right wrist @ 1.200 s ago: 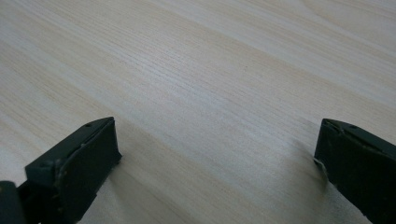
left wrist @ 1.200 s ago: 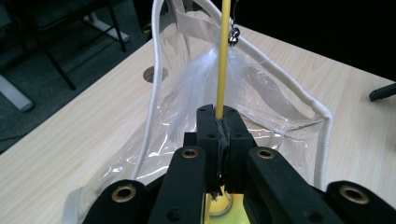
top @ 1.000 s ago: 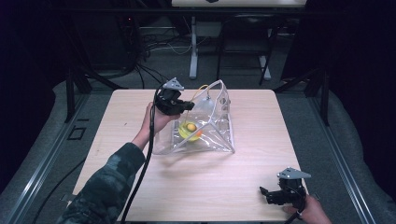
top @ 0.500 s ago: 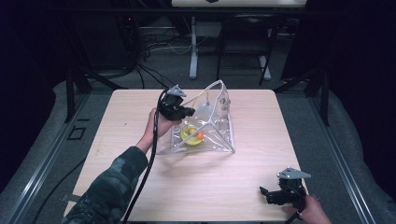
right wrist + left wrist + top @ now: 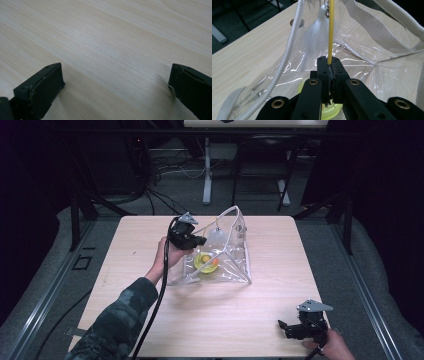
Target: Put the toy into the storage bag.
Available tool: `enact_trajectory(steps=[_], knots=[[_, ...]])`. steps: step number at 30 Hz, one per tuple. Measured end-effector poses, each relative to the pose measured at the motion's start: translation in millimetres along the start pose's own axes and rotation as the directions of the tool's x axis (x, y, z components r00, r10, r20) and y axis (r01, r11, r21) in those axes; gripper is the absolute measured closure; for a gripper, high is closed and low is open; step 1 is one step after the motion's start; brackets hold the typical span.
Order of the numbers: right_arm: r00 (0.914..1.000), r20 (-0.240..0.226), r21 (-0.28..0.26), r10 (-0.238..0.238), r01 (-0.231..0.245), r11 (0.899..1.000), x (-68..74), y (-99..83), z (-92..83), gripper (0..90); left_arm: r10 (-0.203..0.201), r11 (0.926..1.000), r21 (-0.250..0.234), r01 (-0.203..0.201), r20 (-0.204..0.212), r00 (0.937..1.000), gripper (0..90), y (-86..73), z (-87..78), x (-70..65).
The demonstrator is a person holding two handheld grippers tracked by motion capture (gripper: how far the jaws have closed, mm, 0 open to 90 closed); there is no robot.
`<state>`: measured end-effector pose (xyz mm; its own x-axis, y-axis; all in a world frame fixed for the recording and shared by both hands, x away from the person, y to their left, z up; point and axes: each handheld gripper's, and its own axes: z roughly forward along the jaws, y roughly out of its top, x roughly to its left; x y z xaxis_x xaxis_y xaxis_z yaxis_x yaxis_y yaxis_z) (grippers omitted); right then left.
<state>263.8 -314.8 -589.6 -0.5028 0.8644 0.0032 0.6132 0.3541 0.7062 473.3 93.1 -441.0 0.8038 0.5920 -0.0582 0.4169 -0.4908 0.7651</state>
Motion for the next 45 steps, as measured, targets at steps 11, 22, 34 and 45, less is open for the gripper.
enact_trajectory(steps=[11, 22, 34, 45], knots=[[1.0000, 0.001, -0.003, 0.003, -0.003, 1.000, 0.3, -0.1, 0.2, 0.0, 0.001, 0.9998, -0.022, -0.002, -0.040, 0.9992, 45.8, 0.5, -33.4, -2.8], [1.0000, 0.000, 0.000, 0.000, 0.000, 1.000, 0.0, 0.0, 0.0, 0.0, 0.021, 0.9996, -0.016, -0.023, -0.115, 0.9931, 19.7, -2.8, -70.1, -3.7], [1.0000, 0.001, -0.003, 0.003, -0.003, 1.000, 0.3, -0.1, 0.2, 0.0, -0.004, 0.9992, -0.040, -0.003, -0.195, 0.9809, 1.4, -24.6, -118.7, 0.3], [1.0000, 0.000, 0.000, 0.000, 0.000, 1.000, 0.0, 0.0, 0.0, 0.0, -0.096, 0.9948, -0.057, 0.084, -0.264, 0.9598, 0.0, -69.9, -145.9, 14.8]])
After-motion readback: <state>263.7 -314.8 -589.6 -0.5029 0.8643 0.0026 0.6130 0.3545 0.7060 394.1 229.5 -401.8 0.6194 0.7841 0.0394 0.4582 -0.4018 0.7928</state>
